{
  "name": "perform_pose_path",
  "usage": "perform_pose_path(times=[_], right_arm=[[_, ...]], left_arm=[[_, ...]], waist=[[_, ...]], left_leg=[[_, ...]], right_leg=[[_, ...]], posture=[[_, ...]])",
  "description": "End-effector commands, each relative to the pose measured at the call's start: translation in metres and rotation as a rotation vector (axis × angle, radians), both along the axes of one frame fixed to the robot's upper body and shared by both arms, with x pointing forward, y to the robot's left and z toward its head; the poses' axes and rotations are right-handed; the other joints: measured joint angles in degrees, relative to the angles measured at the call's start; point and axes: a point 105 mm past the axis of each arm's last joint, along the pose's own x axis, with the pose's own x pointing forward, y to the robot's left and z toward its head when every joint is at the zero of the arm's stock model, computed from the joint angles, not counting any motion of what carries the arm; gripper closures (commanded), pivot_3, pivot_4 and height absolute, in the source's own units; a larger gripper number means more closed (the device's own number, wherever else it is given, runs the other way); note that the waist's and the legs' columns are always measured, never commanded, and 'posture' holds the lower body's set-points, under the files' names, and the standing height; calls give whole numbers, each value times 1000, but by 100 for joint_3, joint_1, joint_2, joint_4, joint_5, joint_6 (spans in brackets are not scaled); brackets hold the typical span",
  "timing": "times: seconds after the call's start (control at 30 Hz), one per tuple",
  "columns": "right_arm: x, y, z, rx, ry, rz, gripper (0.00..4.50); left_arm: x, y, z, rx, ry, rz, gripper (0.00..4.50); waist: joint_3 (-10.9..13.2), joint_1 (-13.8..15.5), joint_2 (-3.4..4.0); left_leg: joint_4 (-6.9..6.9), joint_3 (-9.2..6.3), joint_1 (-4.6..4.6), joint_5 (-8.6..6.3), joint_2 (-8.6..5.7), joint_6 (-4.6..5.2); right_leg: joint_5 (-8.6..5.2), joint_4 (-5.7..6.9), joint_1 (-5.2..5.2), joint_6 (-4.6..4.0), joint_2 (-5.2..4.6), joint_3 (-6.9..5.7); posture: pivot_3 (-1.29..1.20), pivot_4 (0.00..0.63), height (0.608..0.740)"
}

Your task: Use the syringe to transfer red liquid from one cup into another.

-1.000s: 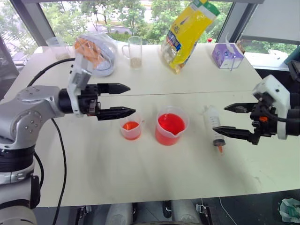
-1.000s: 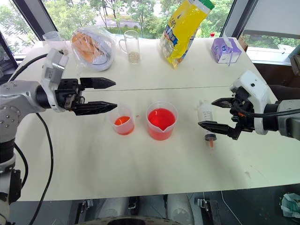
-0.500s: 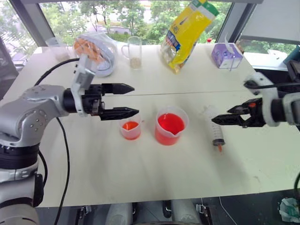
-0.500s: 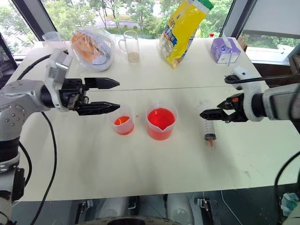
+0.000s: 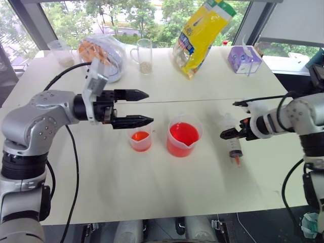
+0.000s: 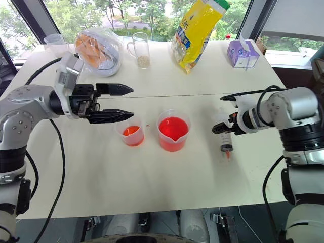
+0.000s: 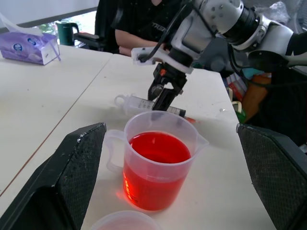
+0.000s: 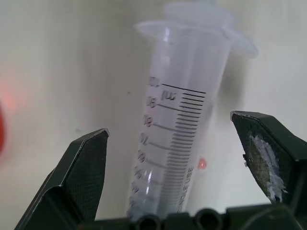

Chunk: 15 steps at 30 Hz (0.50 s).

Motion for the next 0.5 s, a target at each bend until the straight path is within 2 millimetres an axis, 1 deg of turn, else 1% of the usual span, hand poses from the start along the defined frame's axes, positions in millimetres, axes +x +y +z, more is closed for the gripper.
perform_pose_path(times=[0.03,0.07,0.1,0.2,0.23,0.3,0.4,0.47,0.5], right_arm=[[4,5,4,-20,-21,26,624],[4,7,3,-20,-18,38,897],[5,9,1,-25,-15,45,1444],[4,12,-1,-31,-6,59,2849],[4,13,-1,-31,-6,62,3081],[3,13,0,-32,-10,65,3083],[5,6,19,-37,-89,52,3083],[10,11,47,-3,-251,101,3083],[12,14,64,7,-357,132,3083]], left_arm=[[-4,2,8,-7,-53,10,0],[-4,3,7,-6,-54,13,0],[-4,3,7,-5,-55,15,0],[-4,3,7,-6,-58,18,0],[-4,3,7,-7,-59,18,0],[-4,3,7,-7,-61,18,0],[-2,4,10,-11,-67,18,0],[0,4,12,-16,-74,14,0],[1,4,14,-19,-78,11,0]], waist=[[0,-1,-1],[-1,-1,-1],[-1,-1,-1],[-1,-15,-2],[-1,-15,-2],[-1,-11,-2],[-1,-8,-1],[0,-2,-1],[0,1,1]], left_leg=[[0,0,0,0,0,0],[0,-1,0,0,1,0],[0,-1,0,0,1,0],[0,-1,3,0,1,0],[0,-1,3,0,1,0],[0,-2,4,0,1,0],[0,-1,4,0,1,0],[0,-1,3,0,1,0],[0,-1,2,0,1,0]], right_leg=[[0,0,0,0,0,0],[0,0,0,0,0,0],[0,0,0,0,0,0],[0,1,1,0,1,0],[0,1,1,0,2,0],[0,3,1,0,3,-1],[0,3,1,0,3,-1],[0,2,1,0,2,-1],[0,2,-1,0,2,-1]], posture=[[0,150,740],[0,150,740],[0,150,740],[0,150,740],[0,150,740],[0,150,740],[0,150,740],[0,150,740],[0,150,740]])
